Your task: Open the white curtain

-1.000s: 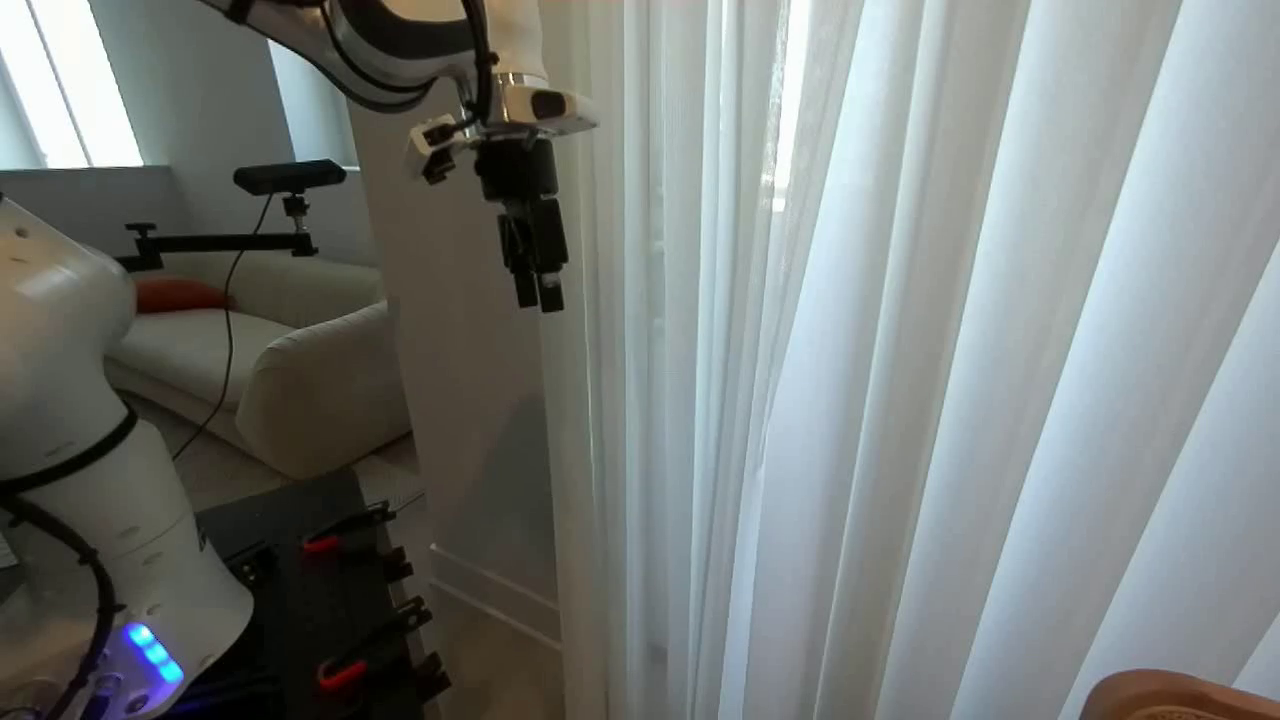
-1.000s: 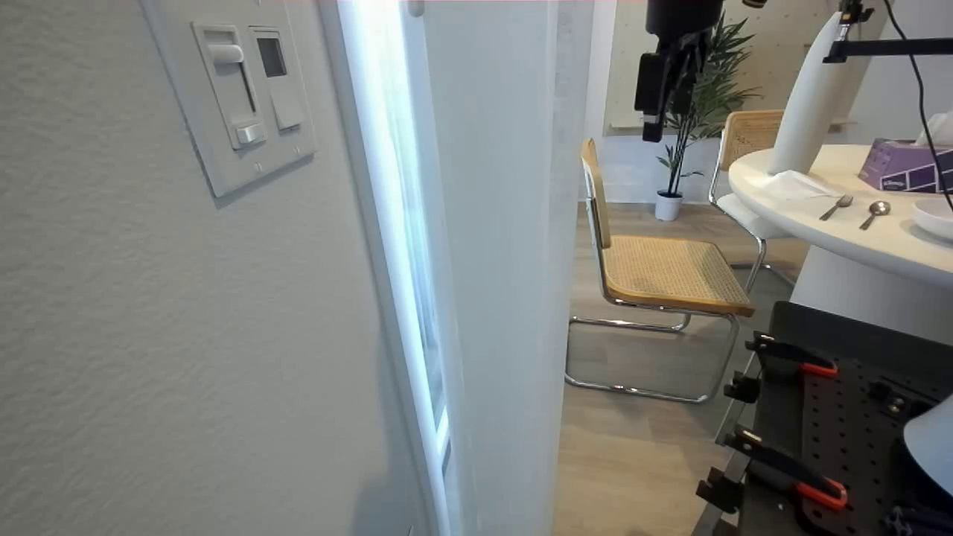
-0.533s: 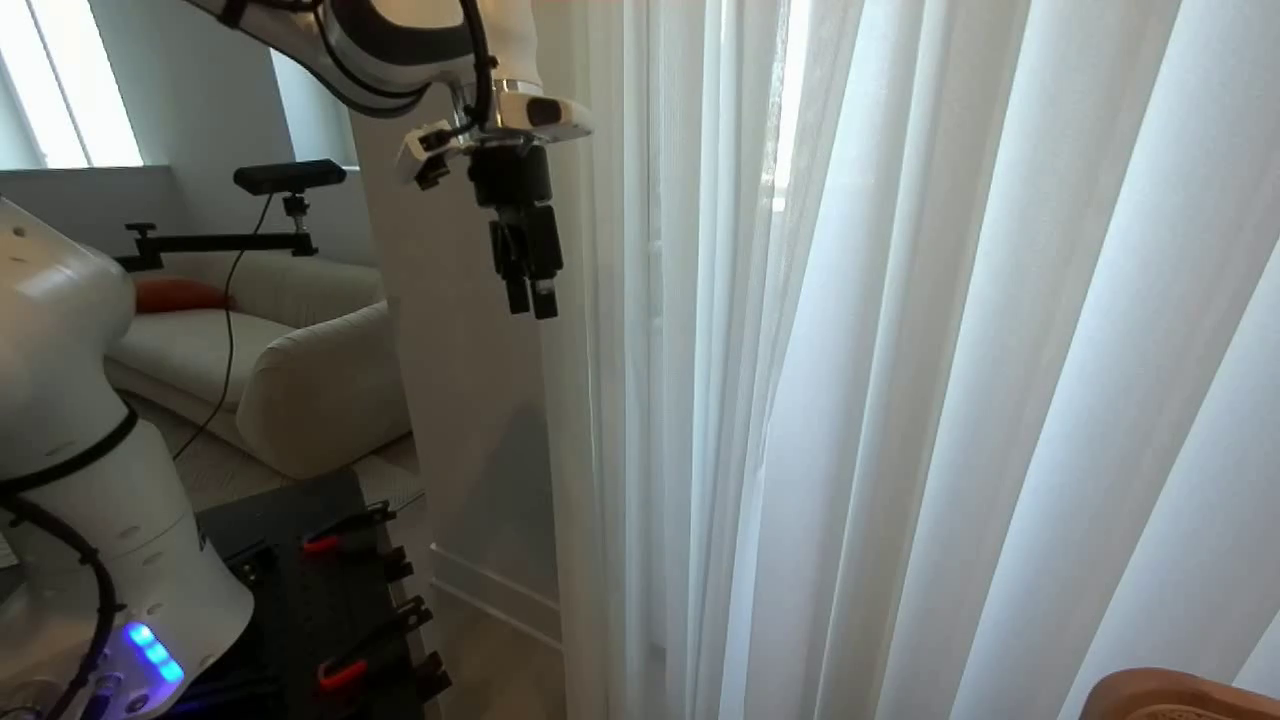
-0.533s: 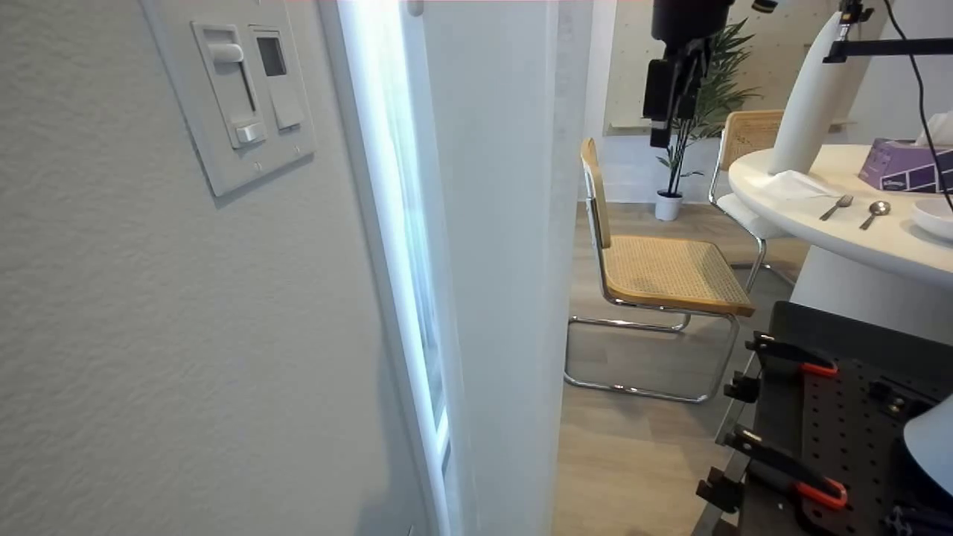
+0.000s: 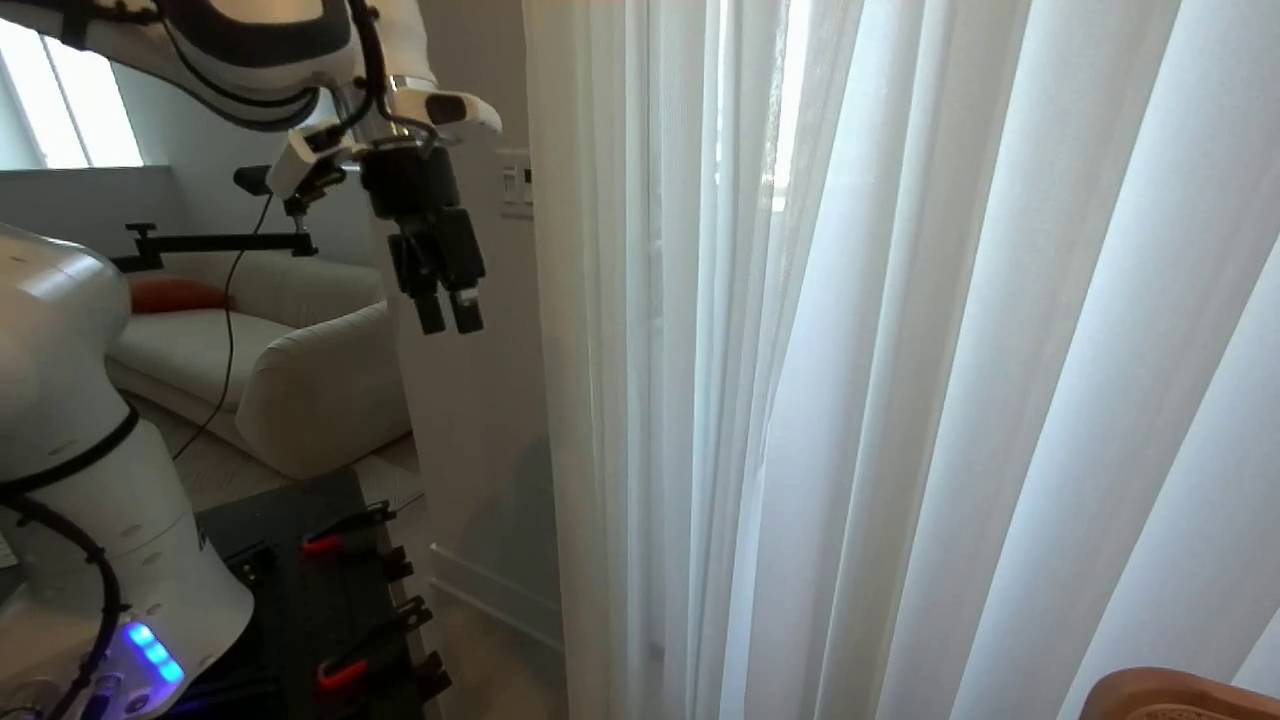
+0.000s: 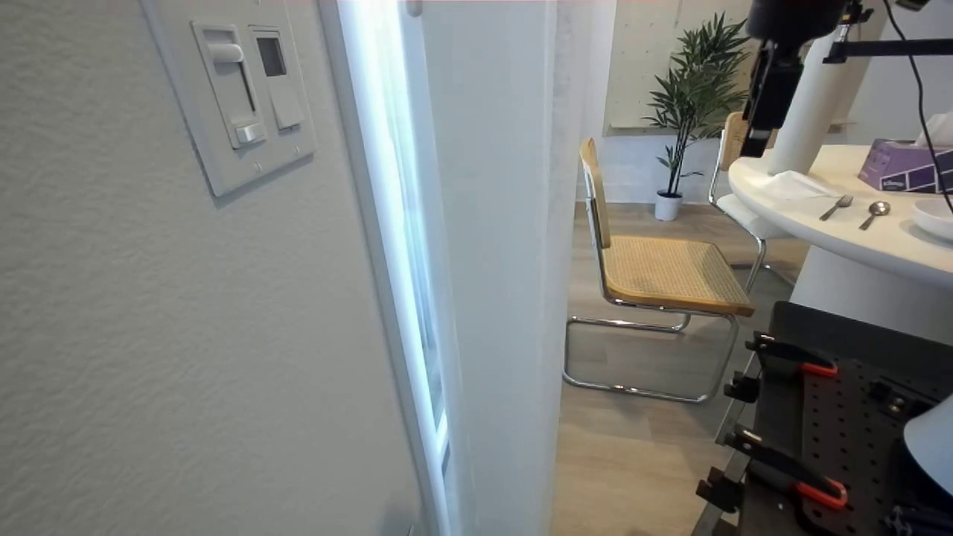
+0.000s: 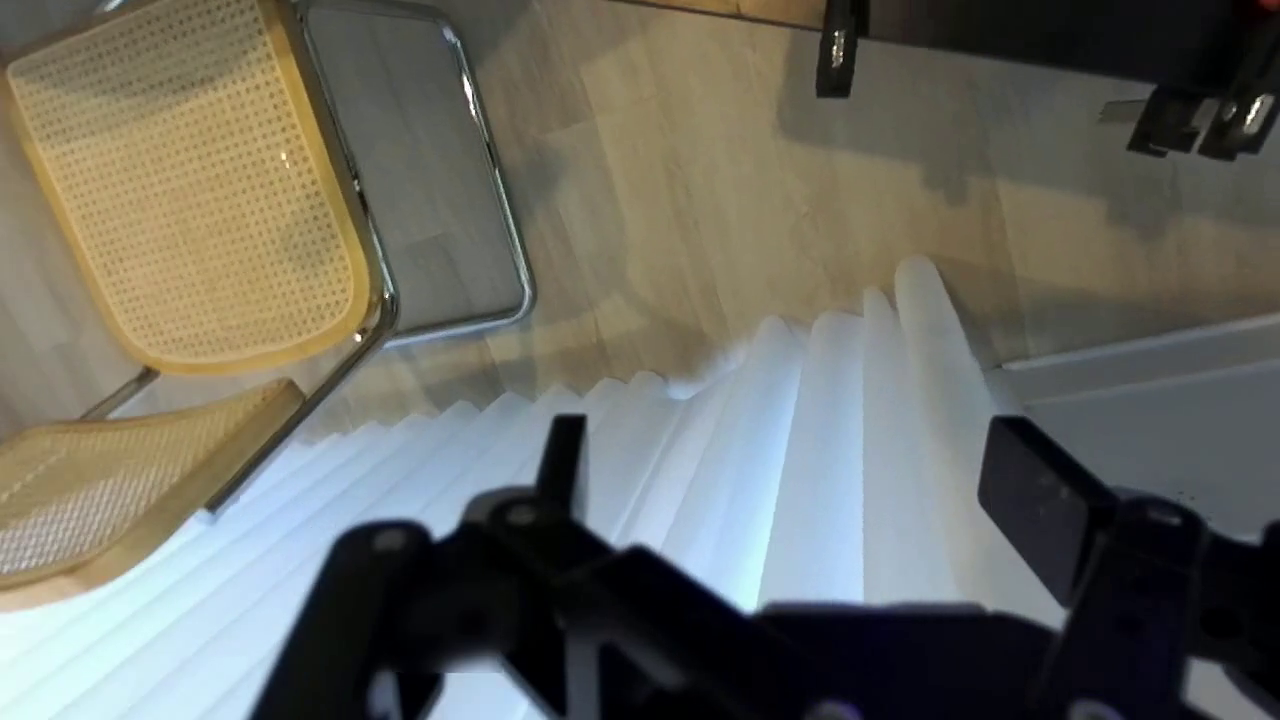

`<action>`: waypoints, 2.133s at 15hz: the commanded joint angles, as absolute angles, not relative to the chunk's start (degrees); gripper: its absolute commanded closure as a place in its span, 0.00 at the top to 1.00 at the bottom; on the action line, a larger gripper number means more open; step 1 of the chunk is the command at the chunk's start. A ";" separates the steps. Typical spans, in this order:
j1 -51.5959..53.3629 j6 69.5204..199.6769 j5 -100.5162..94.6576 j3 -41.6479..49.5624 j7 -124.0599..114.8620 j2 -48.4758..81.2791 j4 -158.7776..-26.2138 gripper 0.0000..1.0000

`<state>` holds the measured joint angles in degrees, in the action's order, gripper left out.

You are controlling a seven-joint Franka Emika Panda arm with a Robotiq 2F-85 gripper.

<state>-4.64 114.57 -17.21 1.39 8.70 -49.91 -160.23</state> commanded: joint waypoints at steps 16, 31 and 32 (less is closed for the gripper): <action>17.77 124.28 1.33 -34.86 -18.62 -63.86 -159.20 1.00; -21.26 146.50 -3.01 -53.99 -41.66 -40.35 -135.65 1.00; -22.00 144.85 -3.45 -54.37 -42.53 -39.79 -133.73 1.00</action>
